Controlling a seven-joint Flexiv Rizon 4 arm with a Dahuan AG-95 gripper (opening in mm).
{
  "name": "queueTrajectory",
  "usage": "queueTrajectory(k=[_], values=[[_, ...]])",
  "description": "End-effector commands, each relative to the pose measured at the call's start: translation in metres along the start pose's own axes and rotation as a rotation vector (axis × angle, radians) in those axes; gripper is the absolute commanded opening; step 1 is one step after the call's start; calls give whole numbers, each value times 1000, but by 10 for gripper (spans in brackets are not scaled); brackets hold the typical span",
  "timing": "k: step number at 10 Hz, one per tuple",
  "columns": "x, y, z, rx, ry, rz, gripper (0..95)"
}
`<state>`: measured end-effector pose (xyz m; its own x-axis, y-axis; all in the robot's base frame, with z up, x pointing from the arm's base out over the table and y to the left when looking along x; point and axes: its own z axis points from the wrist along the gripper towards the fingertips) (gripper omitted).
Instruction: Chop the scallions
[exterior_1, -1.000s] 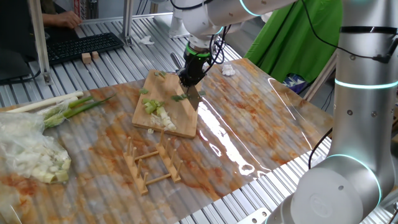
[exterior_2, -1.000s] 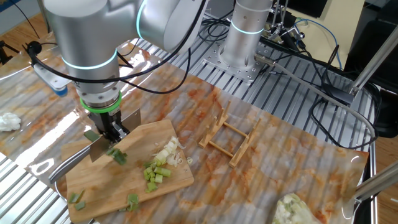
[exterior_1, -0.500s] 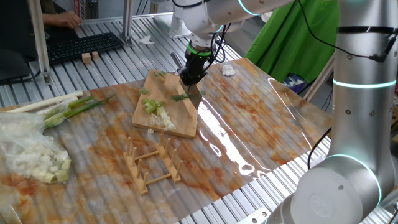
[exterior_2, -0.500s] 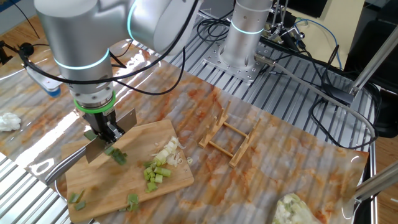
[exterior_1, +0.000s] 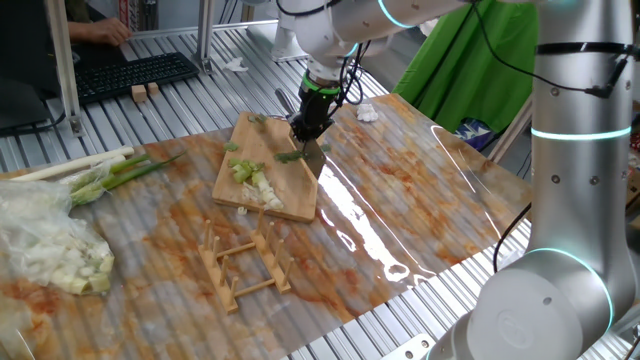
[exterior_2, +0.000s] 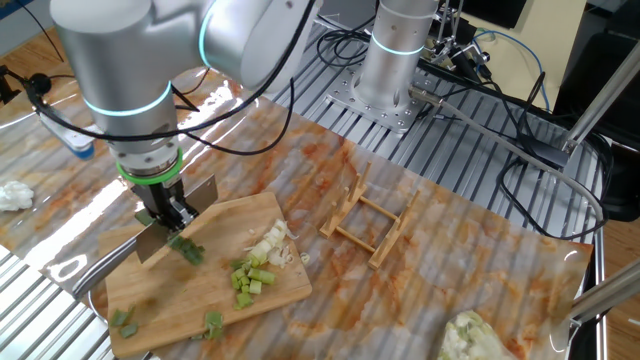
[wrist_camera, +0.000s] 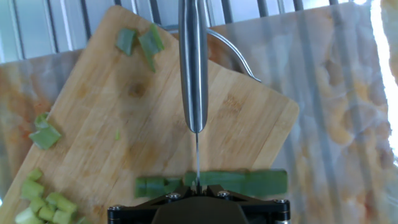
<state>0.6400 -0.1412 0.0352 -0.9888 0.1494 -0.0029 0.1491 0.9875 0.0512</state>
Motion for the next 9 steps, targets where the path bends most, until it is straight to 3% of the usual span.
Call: queueTrajectory(k=[1,4,7,9], values=[[3,1,11,4,-12,12,0],[2,1,10,-1,-17,20,0],[3,2,10,-20,-1,37,0],[5,5,6,-12,-7,45,0]])
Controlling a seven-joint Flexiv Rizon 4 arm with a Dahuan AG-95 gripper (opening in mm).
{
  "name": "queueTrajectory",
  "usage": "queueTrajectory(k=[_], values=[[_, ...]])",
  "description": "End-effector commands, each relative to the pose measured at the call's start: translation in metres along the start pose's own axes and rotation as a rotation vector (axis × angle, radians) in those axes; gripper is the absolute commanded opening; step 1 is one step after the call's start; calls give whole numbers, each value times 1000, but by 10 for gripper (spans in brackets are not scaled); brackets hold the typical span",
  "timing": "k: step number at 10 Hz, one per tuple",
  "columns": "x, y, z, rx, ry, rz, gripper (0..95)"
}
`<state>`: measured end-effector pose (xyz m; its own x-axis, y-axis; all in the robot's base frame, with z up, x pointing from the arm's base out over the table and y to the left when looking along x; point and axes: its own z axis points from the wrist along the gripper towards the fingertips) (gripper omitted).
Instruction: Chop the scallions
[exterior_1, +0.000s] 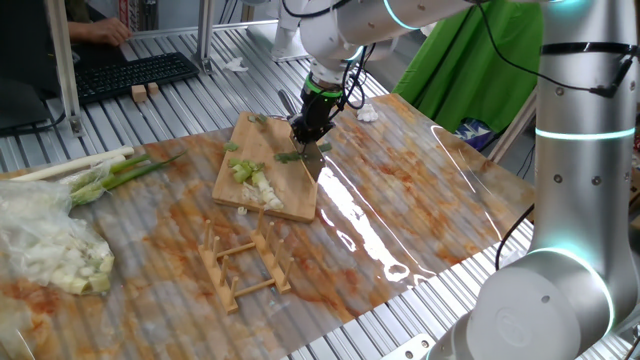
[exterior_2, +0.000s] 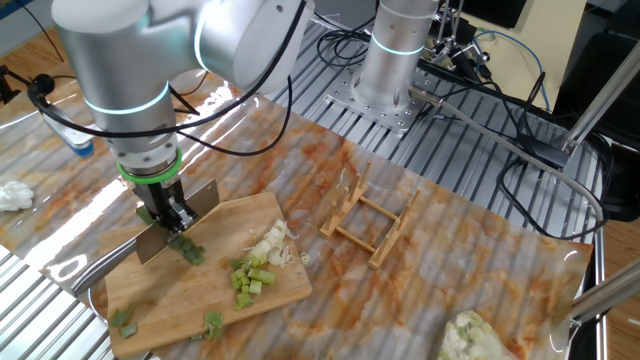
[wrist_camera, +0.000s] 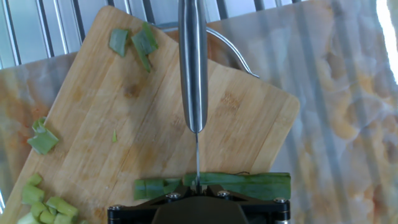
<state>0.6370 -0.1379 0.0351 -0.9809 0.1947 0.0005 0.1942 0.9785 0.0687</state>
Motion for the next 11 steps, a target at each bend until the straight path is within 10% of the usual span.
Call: queueTrajectory(k=[1,11], values=[[2,2,5,7,-11,1,0],[6,7,1,-21,-14,66,0]])
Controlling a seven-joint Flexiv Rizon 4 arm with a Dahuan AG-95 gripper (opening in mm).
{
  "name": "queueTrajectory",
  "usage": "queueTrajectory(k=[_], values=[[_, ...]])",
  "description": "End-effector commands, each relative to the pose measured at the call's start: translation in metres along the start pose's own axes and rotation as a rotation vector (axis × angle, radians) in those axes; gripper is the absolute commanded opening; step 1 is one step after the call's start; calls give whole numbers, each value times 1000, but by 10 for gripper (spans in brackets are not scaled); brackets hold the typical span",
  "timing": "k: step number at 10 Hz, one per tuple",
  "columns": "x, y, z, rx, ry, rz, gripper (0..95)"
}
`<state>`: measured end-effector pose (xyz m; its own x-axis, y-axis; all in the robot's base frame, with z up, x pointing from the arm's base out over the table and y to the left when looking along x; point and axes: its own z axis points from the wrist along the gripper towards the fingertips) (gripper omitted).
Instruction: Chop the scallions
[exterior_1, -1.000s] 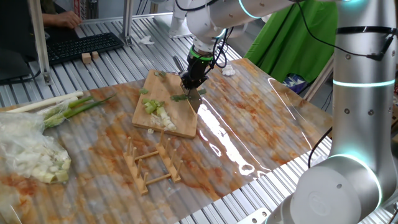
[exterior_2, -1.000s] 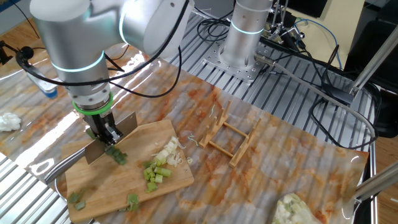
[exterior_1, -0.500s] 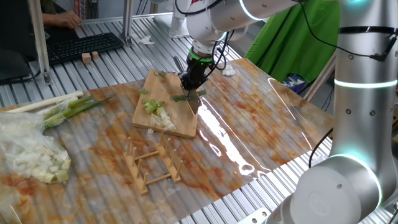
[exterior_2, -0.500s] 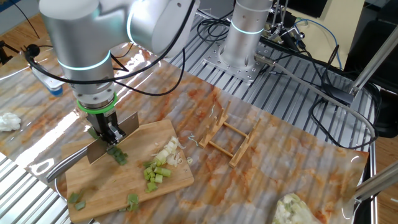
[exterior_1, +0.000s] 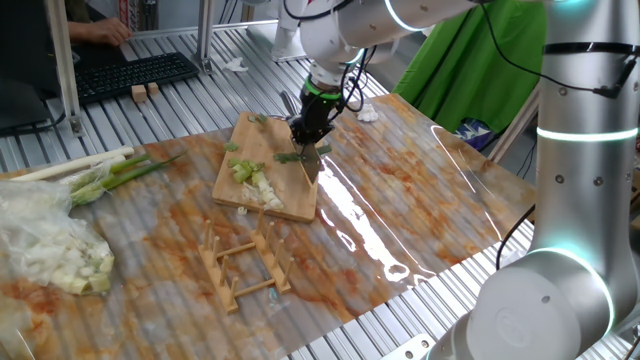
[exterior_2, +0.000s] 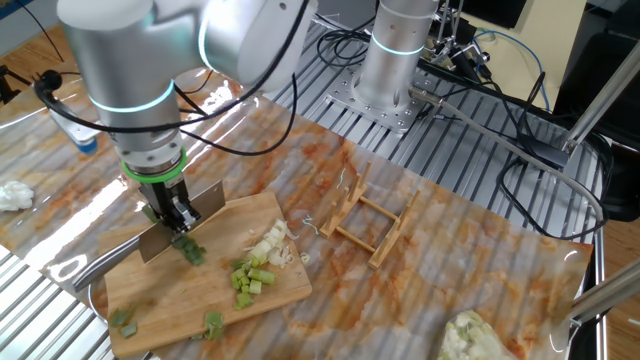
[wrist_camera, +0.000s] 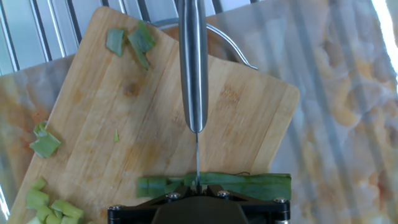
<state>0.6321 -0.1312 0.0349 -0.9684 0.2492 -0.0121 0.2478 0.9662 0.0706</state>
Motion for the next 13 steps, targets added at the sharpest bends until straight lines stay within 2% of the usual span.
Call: queueTrajectory(k=[1,5,13], values=[[-1,1,0,-22,7,13,0],[2,5,-4,-33,12,27,0],[3,9,-10,-8,7,17,0]])
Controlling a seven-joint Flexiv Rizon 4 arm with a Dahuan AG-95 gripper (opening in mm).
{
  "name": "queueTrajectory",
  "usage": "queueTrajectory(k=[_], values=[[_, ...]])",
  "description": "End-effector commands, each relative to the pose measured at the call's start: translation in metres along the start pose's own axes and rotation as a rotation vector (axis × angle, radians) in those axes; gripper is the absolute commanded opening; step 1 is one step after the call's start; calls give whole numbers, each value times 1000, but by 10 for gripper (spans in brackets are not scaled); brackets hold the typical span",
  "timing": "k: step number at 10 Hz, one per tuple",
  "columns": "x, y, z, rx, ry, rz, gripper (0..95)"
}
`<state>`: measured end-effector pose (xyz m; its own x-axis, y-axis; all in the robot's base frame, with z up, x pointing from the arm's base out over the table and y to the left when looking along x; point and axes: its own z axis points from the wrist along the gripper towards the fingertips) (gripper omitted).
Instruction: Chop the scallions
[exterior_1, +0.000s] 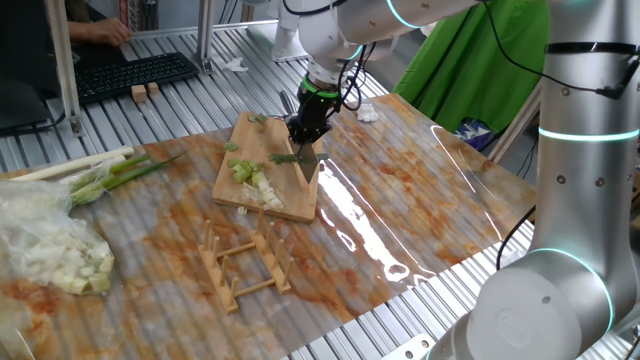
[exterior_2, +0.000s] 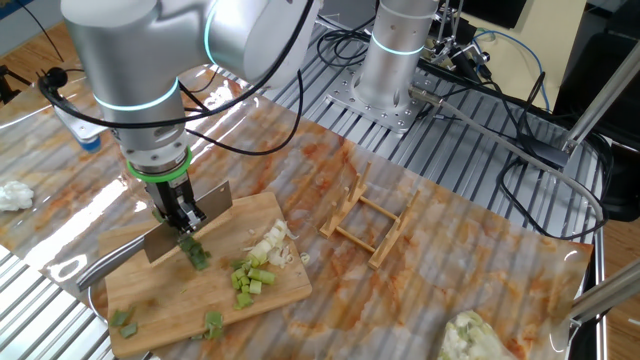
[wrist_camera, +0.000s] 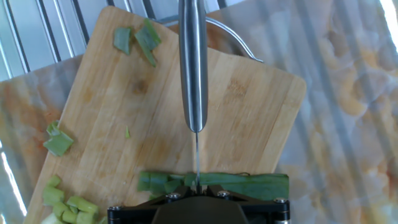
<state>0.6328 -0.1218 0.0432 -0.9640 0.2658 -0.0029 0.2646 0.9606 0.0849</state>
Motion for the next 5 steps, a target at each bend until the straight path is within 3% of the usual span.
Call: queueTrajectory(k=[1,5], values=[[1,-1,-3,9,-2,-2,0],[-1,-2,-9,40,-5,-14,0]])
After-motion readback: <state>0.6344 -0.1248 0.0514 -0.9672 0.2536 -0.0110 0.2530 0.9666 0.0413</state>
